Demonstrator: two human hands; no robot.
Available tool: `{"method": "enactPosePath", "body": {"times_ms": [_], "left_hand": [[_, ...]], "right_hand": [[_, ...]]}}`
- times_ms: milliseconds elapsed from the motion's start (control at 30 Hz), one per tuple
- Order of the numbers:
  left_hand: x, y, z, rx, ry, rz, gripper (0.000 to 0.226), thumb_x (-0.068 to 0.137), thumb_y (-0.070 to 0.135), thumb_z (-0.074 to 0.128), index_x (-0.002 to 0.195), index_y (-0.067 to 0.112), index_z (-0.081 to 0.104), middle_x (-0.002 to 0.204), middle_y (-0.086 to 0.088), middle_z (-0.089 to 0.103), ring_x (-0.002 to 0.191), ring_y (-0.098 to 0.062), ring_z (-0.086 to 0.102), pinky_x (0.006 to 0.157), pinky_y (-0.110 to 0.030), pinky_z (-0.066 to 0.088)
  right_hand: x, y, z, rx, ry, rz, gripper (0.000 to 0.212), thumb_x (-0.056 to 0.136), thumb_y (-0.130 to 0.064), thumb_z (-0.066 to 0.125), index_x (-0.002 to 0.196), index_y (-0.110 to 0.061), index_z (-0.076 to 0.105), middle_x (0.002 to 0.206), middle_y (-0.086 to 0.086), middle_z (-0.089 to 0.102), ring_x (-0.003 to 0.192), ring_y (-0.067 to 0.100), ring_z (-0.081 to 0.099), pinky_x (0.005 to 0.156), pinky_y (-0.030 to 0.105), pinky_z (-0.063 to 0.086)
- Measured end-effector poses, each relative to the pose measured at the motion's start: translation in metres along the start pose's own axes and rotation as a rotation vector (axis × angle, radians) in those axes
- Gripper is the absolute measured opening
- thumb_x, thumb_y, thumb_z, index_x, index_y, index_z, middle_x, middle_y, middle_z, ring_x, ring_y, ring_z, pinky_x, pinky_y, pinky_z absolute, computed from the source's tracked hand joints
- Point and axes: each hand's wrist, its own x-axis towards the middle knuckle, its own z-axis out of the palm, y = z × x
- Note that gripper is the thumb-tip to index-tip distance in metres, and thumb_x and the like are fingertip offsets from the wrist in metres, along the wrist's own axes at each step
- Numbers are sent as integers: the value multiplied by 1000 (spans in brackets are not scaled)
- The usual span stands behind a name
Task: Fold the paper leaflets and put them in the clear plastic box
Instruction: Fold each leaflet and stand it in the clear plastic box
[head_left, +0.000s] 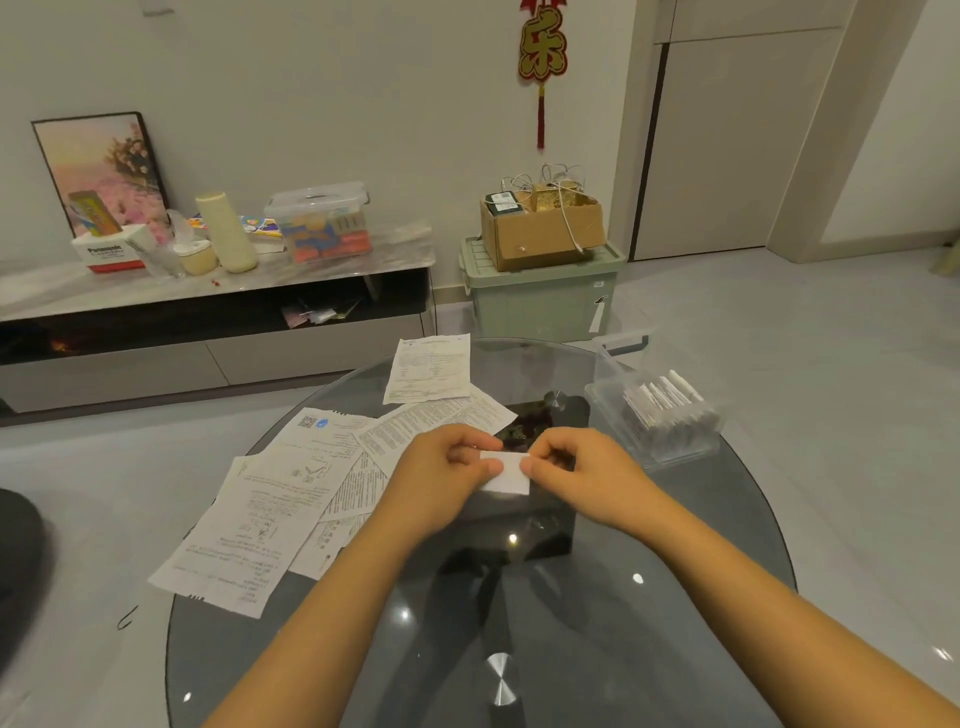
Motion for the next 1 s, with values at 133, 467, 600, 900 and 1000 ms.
{"method": "enactPosePath", "body": {"times_ms": [133, 467, 600, 900, 1000], "left_hand": [[19, 10, 22, -259, 71, -28, 22, 90, 12, 58, 101, 31, 60, 98, -6, 65, 89, -18, 65, 76, -28, 56], [52, 46, 60, -313, -135, -17, 34, 92, 15, 57, 125, 23, 55, 110, -6, 66, 97, -19, 63, 69, -21, 47], [59, 59, 67, -271, -177, 62, 19, 95, 19, 51, 106, 22, 67, 104, -6, 68, 98, -22, 64, 83, -35, 54], [74, 84, 83, -199, -181, 329, 5, 84, 20, 69, 81, 21, 72, 70, 15, 68, 68, 5, 60, 63, -8, 44], [85, 87, 89, -162, -146, 392, 13, 86, 17, 67, 77, 26, 69, 66, 15, 65, 64, 5, 56, 61, -8, 42]], "right_hand": [[1, 8, -15, 51, 62, 16, 12, 88, -20, 59, 86, -13, 69, 84, 4, 68, 72, 11, 57, 62, 13, 44], [4, 28, -52, 128, 265, -111, 18, 83, -12, 69, 90, -28, 69, 86, -14, 64, 82, -3, 57, 69, 6, 44], [8, 38, -64, 38, 401, -100, 11, 84, -14, 68, 83, -25, 66, 85, -13, 59, 80, -1, 55, 67, 8, 44], [11, 48, -81, 45, 501, 35, 7, 84, -23, 68, 83, -27, 61, 72, -11, 65, 67, -7, 56, 57, 11, 43], [10, 44, -84, 138, 514, 71, 16, 82, -26, 70, 83, -34, 56, 70, -5, 66, 64, -1, 59, 59, 14, 47]]}}
